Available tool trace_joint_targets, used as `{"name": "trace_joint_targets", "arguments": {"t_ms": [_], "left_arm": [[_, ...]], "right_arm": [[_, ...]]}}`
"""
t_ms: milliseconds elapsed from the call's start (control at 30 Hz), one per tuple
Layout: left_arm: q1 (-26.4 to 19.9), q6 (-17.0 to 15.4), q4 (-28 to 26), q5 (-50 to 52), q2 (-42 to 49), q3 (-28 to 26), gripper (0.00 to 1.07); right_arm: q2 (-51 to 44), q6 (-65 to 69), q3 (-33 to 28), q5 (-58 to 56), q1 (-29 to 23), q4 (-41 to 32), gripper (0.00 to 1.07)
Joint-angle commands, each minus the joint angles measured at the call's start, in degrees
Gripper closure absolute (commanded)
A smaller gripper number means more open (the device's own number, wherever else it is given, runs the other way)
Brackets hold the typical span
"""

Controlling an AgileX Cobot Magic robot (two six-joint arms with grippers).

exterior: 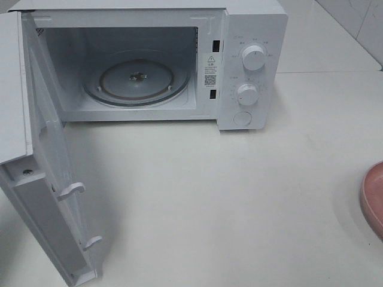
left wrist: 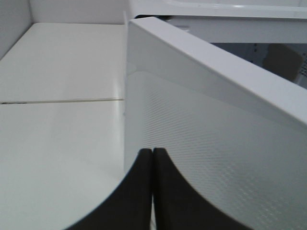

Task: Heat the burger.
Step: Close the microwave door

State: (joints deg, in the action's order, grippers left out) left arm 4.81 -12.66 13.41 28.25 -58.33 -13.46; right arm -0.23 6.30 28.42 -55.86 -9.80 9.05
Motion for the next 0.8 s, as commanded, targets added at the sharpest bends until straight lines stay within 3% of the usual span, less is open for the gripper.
{"name": "trace_joint_targets", "arguments": {"t_ms": [33, 100, 167, 467, 800], "left_arm": [[0.0, -4.9, 6.8, 5.6, -2.5, 0.1, 1.07], [0.0, -5.9, 8.8, 7.2, -3.5, 0.1, 1.07], [0.0, -9.6, 14.4, 15.7, -8.5, 0.1, 1.07], [0.2, -10.0, 15.1, 27.4, -17.6, -0.6, 1.07], [9.2, -4.6, 6.8, 27.4, -24.2, -4.1, 1.07]], "right_arm": [[-1.4, -0.5, -0.1, 0.8, 0.3, -0.3, 0.33], [-1.4, -0.5, -0.1, 0.8, 0.3, -0.3, 0.33], [-1.4, -0.5, -0.1, 0.8, 0.3, -0.3, 0.33], [-1.4, -0.5, -0.1, 0.8, 0.3, -0.3, 0.33], [-1.4, -0.5, -0.1, 0.8, 0.3, -0.3, 0.33]]}}
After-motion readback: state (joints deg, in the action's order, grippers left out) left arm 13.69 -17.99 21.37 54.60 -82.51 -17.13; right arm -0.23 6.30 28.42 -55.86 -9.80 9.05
